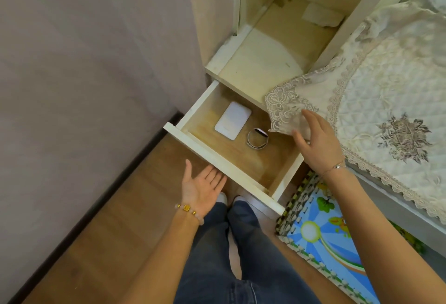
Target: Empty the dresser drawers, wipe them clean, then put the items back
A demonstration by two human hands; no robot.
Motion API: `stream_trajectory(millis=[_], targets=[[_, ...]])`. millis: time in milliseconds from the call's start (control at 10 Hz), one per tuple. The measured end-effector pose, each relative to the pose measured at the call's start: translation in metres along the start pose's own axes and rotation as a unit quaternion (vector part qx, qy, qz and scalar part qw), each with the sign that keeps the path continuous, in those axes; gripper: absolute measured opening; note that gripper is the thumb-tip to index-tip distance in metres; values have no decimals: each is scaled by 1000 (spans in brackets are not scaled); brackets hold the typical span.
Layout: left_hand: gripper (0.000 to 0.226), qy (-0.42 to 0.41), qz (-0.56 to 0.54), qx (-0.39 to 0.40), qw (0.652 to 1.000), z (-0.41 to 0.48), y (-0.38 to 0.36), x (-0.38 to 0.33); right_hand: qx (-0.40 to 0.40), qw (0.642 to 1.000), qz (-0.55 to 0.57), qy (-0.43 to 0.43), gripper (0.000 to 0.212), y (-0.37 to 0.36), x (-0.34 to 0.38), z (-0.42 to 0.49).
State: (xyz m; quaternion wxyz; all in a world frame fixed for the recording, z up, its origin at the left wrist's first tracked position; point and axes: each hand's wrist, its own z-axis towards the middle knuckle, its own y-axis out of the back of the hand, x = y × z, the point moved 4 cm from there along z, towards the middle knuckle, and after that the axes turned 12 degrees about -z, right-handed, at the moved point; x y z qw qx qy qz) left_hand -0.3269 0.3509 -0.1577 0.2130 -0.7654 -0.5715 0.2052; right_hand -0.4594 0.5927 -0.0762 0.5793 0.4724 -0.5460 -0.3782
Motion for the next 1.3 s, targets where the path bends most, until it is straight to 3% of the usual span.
stream_trajectory(millis=[500, 800, 1100, 1300], targets=[[89, 30, 20, 42, 998, 63, -77, 16, 83, 996, 1, -21, 52, -13, -26, 30], [88, 49, 19, 99, 994, 106, -127, 31, 77, 997, 2, -11, 53, -16, -30, 29], [87, 52, 25, 92, 994, 111, -137, 28, 79, 997, 1, -19, 53, -19, -30, 29], [67, 5, 154, 95, 983, 72, -139, 14, 77, 996, 24, -33, 54, -7, -22, 28]])
